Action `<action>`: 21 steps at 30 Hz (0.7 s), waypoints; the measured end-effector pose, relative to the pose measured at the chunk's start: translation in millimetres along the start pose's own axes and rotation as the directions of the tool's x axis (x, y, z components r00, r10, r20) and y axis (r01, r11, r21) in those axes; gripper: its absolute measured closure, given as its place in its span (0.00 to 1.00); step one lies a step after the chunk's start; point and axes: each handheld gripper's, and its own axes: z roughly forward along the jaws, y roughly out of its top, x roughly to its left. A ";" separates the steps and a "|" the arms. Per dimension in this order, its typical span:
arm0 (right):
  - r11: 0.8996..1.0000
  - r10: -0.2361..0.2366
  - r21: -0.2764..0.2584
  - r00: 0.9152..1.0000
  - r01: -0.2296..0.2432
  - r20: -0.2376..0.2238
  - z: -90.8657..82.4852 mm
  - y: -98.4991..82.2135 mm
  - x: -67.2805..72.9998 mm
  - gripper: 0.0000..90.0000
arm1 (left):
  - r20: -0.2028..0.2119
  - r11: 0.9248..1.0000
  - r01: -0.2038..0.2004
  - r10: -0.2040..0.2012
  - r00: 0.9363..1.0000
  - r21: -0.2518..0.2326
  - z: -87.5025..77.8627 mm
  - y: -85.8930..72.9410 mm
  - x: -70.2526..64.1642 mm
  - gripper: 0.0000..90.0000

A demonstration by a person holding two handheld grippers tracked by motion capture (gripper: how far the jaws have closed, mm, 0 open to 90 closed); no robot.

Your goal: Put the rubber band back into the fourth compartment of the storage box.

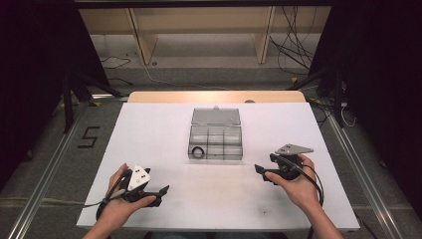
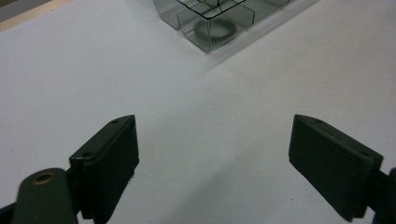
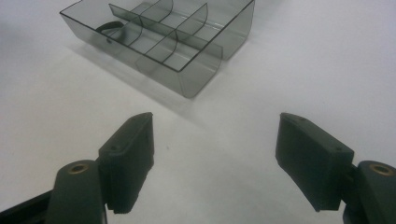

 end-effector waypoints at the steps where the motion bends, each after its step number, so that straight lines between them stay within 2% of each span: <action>1: 1.000 -0.001 -0.005 1.000 0.001 0.000 -1.5 -2.2 0.2 0.32 | 0.000 1.000 0.000 0.000 1.000 0.000 -0.1 0.0 0.0 0.17; 13: 1.000 0.003 -0.001 1.000 -0.003 -0.014 -10.5 -31.6 6.4 0.32 | -0.002 1.000 0.003 -0.003 1.000 0.006 -0.6 -0.1 1.2 0.17; 18: 1.000 -0.019 0.010 1.000 0.019 -0.007 -9.7 -34.0 10.7 0.31 | -0.003 1.000 0.005 -0.005 1.000 0.006 0.0 -0.5 1.1 0.17; 21: 1.000 -0.014 0.004 1.000 0.014 -0.006 -11.7 -35.3 10.6 0.31 | -0.007 1.000 0.013 -0.013 1.000 0.007 0.3 -0.8 1.9 0.17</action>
